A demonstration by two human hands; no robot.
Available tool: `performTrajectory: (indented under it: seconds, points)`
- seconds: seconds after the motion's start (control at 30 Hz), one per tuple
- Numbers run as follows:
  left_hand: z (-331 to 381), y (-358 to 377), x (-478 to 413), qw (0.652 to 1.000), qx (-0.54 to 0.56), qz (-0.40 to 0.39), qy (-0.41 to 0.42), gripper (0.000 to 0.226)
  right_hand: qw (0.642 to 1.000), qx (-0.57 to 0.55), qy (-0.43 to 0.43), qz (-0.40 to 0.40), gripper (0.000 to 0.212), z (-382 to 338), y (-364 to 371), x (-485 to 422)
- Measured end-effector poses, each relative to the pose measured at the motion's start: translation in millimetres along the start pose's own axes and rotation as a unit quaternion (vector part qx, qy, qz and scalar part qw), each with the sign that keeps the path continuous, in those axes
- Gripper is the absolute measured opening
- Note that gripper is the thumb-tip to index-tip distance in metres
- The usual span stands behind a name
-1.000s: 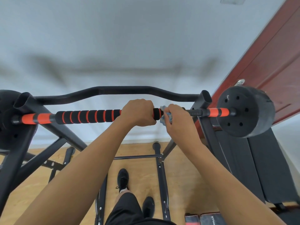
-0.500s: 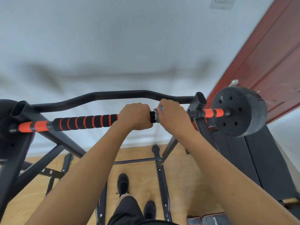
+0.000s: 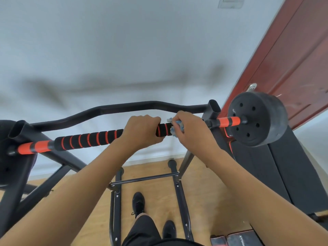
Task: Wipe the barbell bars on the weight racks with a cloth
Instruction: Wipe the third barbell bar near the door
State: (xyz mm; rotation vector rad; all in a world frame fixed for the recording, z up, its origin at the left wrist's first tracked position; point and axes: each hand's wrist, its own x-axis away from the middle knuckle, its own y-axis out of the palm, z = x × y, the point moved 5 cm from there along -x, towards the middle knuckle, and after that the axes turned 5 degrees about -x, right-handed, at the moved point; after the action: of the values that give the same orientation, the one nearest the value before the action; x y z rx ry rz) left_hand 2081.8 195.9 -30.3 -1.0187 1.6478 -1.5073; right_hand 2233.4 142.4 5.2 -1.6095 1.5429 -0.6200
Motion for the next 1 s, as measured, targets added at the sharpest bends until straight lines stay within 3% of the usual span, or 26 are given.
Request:
performTrajectory:
  seconds: [0.13, 0.23, 0.4, 0.5, 0.57, 0.6, 0.67, 0.77, 0.87, 1.0]
  points:
    - [9, 11, 7, 0.998, -0.031, 0.046, -0.032, 0.041, 1.000, 0.021, 0.014, -0.003, 0.015, -3, 21, -18]
    - [6, 12, -4, 0.998, -0.026, 0.027, -0.043, 0.025, 1.000, 0.015, 0.007, -0.009, 0.017, -3, 27, -13]
    - [-1, 16, -21, 0.982, 0.090, -0.163, -0.036, 0.015, 1.000, -0.018, -0.024, 0.005, 0.009, 2, 33, 7]
    - [-5, 12, -25, 0.926, 0.226, -0.302, -0.017, 0.017, 0.999, -0.031, -0.024, -0.005, 0.011, 1, 31, 11]
    - [-5, 11, -25, 0.896, 0.276, -0.348, 0.000, 0.021, 0.999, -0.033, -0.019, -0.022, 0.012, 2, 26, 14]
    - [-6, 10, -24, 0.894, 0.288, -0.344, 0.007, 0.023, 0.999, -0.038, -0.015, -0.029, 0.012, 3, 22, 16]
    - [-9, 3, -22, 0.930, 0.261, -0.258, 0.019, 0.029, 0.998, -0.051, 0.000, -0.032, 0.007, 7, 12, 19]
    - [-9, -6, -4, 0.996, 0.062, -0.055, 0.020, 0.041, 0.997, -0.073, 0.020, 0.022, 0.009, 16, -7, 10]
    - [3, 4, 16, 0.998, -0.028, 0.054, 0.000, 0.042, 0.994, -0.084, 0.031, 0.058, 0.010, 19, -13, -10]
    - [3, 12, 13, 0.995, -0.050, 0.086, -0.021, 0.041, 1.000, -0.002, 0.029, -0.011, 0.012, 7, 10, -22]
